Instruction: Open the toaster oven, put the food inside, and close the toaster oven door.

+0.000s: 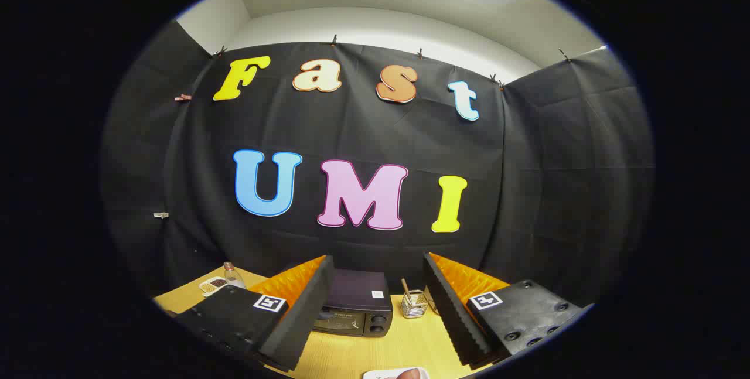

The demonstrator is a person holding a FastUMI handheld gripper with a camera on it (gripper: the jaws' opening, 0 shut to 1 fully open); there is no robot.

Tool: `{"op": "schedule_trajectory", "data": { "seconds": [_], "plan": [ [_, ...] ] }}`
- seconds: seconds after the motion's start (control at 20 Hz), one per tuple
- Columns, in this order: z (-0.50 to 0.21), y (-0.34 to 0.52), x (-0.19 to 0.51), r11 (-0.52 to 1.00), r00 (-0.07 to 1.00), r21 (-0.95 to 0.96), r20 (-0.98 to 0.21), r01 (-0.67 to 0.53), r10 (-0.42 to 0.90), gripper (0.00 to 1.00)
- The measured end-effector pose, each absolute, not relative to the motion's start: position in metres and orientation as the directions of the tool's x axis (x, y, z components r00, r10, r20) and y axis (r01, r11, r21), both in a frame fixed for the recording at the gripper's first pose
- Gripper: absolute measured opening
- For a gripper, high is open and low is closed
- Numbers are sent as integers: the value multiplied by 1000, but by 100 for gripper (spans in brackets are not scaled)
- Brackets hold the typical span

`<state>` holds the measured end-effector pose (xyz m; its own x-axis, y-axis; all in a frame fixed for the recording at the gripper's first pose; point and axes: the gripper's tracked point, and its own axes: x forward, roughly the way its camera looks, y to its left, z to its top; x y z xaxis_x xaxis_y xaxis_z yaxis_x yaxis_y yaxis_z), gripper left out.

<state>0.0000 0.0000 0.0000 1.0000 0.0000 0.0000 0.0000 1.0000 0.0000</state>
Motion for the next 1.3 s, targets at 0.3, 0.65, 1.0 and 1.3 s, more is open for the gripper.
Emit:
{"op": "schedule_trajectory", "data": {
  "seconds": [0.3,0.65,1.0,1.3],
  "plan": [
    [-2,4,-2,1000,1000,2,-4,-4,4,97],
    [1,5,1,1000,1000,4,0,-4,4,97],
    [0,23,6,999,1000,4,-2,-32,32,97],
    [-9,59,20,996,996,46,-23,-80,82,97]
  ]
}}
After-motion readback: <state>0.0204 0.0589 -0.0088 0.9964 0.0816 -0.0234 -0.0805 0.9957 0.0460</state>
